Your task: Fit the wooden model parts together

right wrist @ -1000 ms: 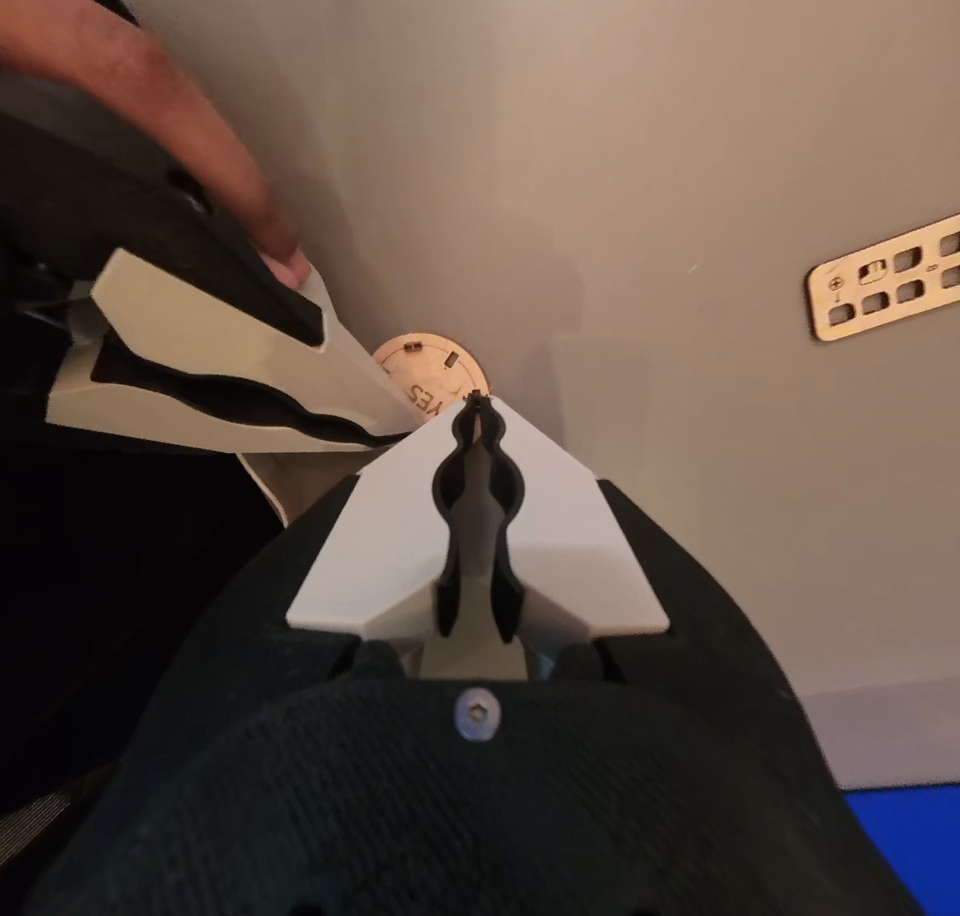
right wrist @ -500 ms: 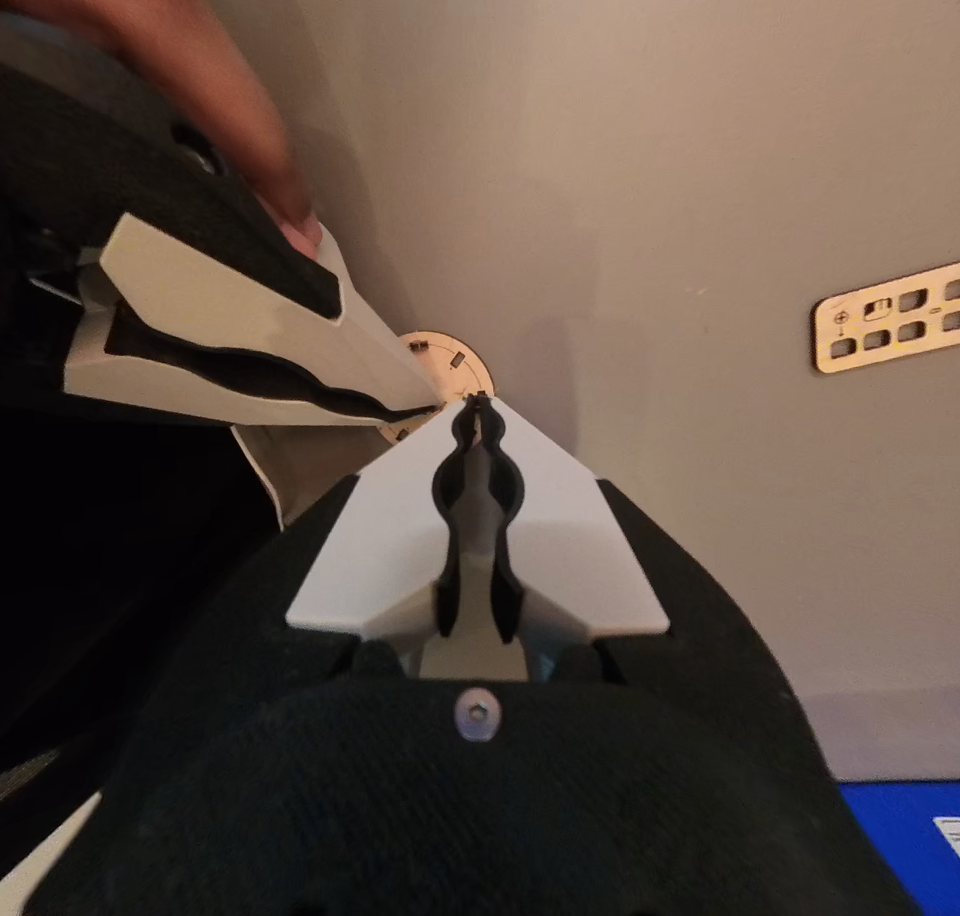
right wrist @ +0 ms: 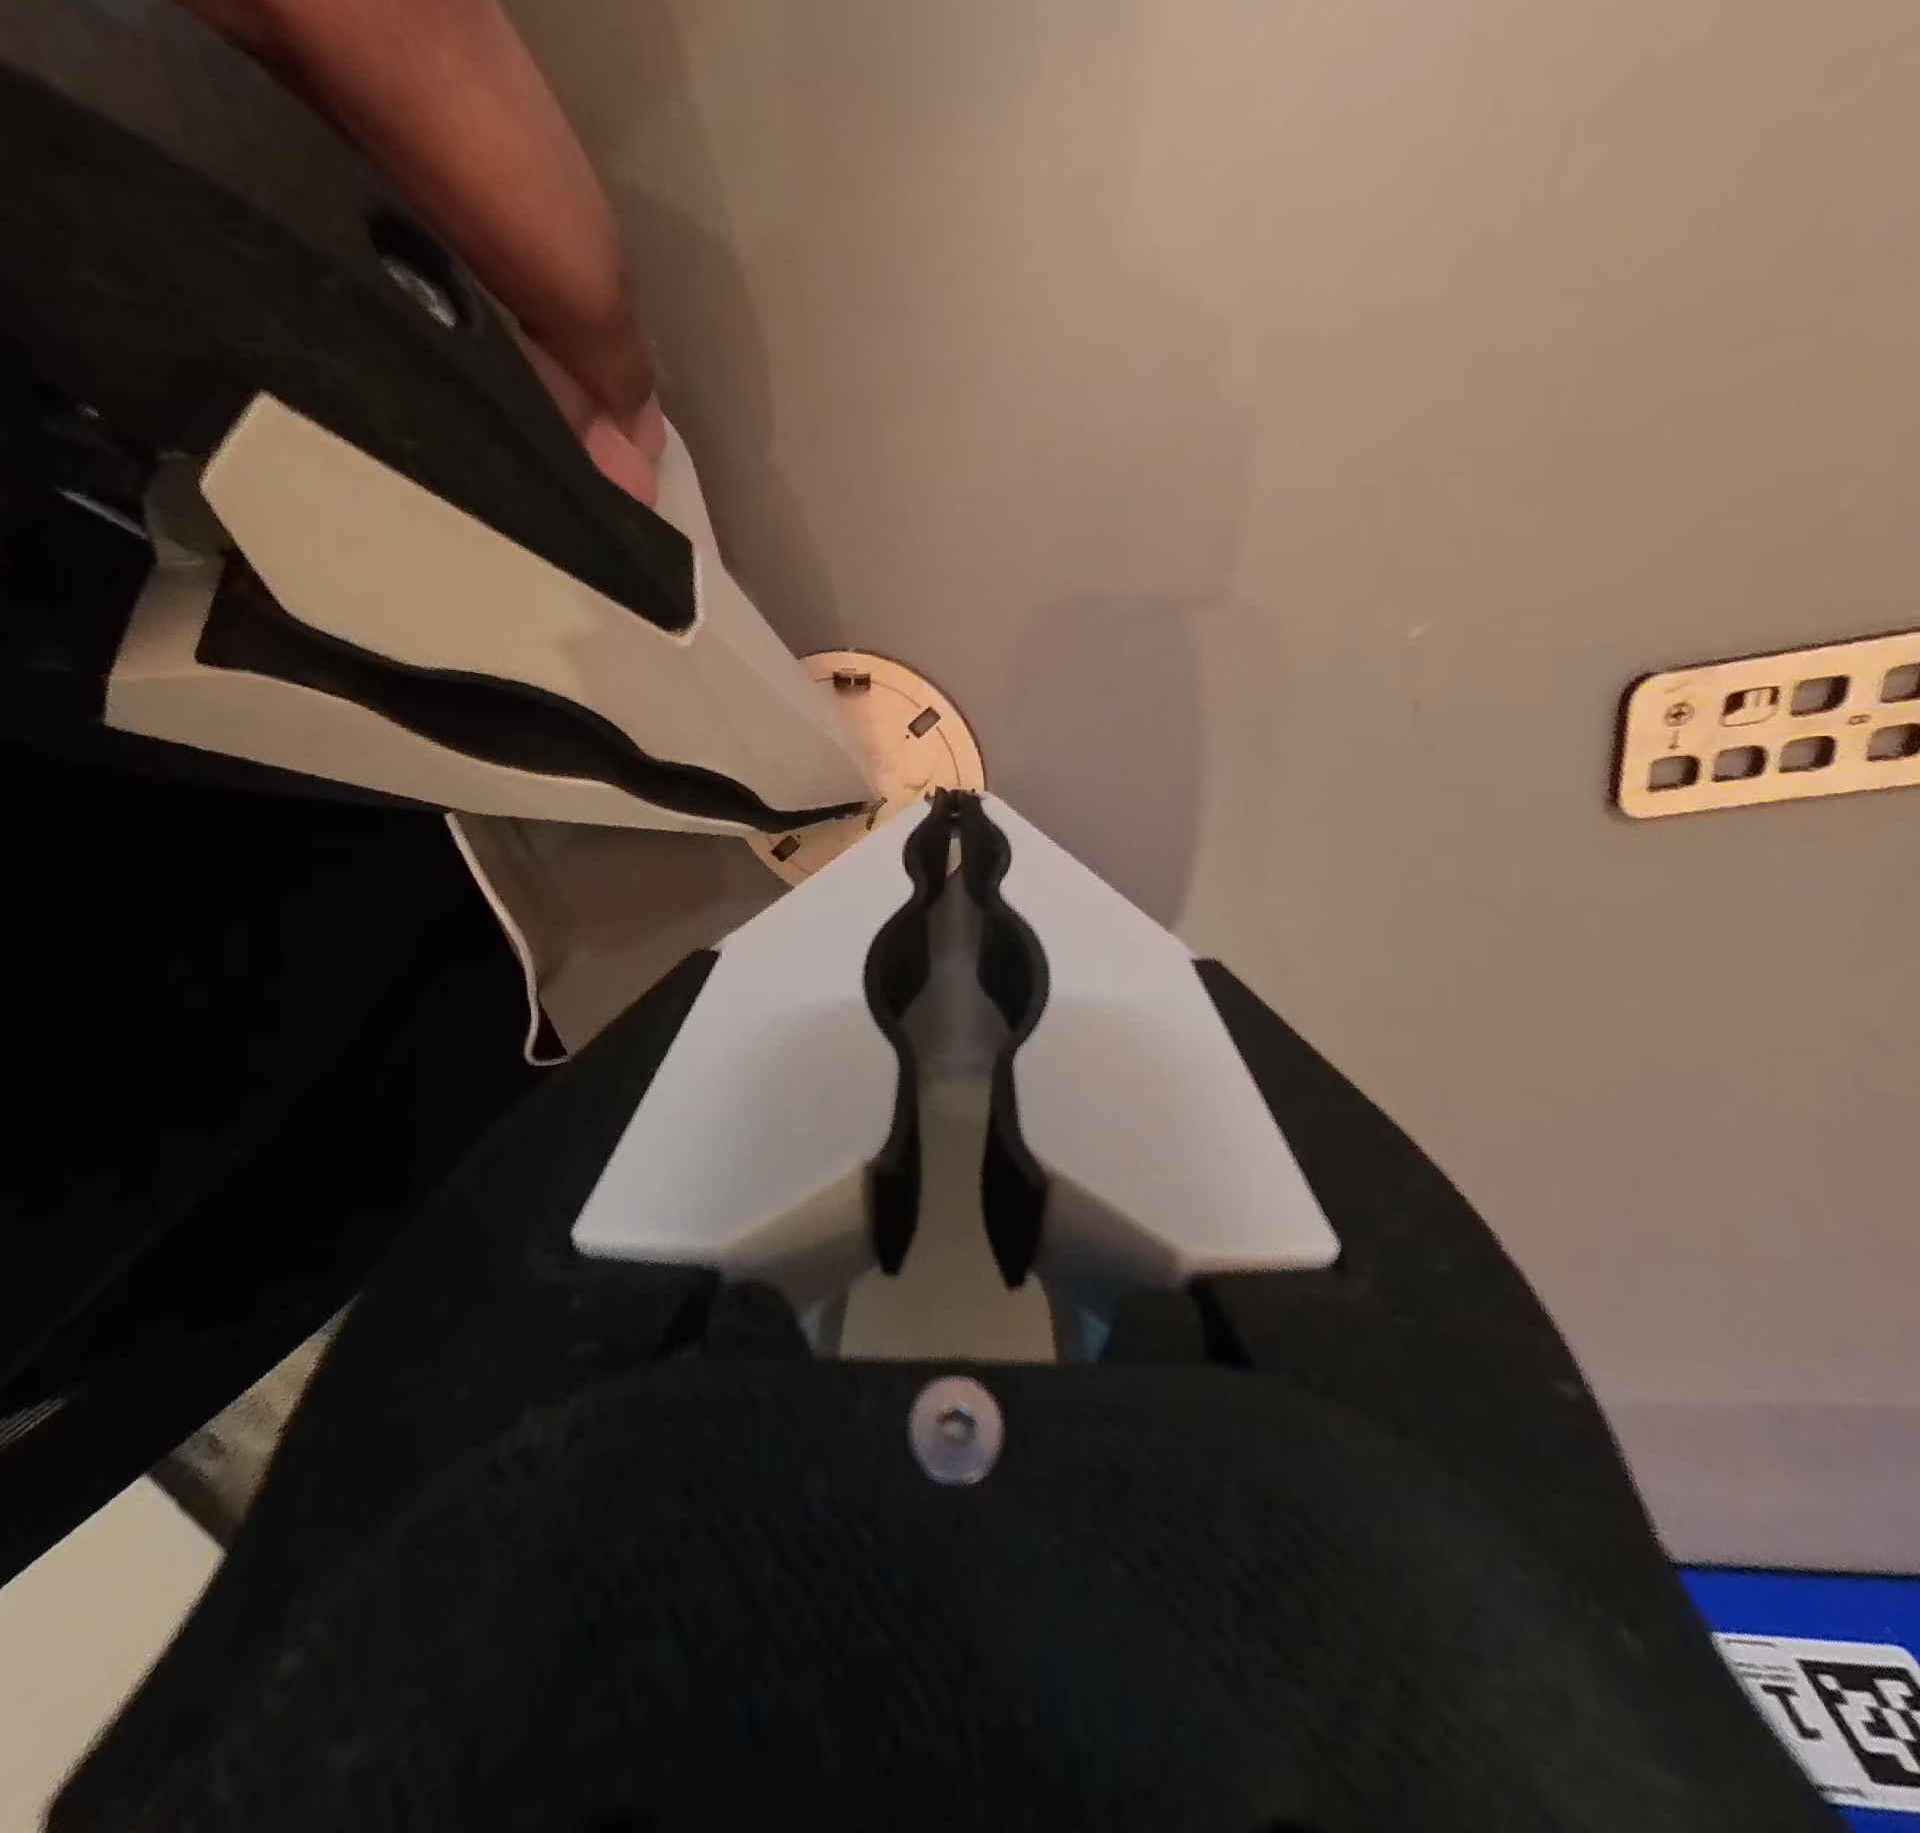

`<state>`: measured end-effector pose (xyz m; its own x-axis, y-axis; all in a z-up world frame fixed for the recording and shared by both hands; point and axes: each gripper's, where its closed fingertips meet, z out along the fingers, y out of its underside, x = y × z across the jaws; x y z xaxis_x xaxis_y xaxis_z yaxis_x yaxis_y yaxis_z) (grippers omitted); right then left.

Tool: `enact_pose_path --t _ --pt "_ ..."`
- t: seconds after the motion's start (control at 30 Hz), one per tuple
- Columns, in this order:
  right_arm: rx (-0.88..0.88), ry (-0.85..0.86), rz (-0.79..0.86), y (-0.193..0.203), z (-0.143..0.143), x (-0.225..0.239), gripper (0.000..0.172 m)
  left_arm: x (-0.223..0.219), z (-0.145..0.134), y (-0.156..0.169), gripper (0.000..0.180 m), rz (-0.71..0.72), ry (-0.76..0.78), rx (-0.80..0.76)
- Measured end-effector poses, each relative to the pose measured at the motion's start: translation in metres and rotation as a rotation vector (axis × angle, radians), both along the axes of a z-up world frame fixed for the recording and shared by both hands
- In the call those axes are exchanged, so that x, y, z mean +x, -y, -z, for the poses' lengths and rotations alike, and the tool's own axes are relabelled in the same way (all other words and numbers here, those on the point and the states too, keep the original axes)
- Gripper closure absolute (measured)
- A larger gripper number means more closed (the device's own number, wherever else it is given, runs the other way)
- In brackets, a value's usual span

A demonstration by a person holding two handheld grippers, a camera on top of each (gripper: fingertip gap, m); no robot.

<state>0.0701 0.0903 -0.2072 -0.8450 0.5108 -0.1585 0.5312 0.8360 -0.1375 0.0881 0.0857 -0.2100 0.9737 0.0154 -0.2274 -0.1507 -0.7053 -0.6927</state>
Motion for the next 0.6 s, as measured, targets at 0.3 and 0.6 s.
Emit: enact_pose_path --t 0.3,0.6 --pt "0.027 0.006 0.049 0.0011 0.0007 -0.0006 0.171 -0.0001 0.0 0.0 0.18 0.0 -0.007 0.002" --pt "-0.014 0.036 0.071 0.0015 0.0008 -0.0004 0.171 -0.0001 0.0 -0.0001 0.18 -0.001 -0.014 0.002"
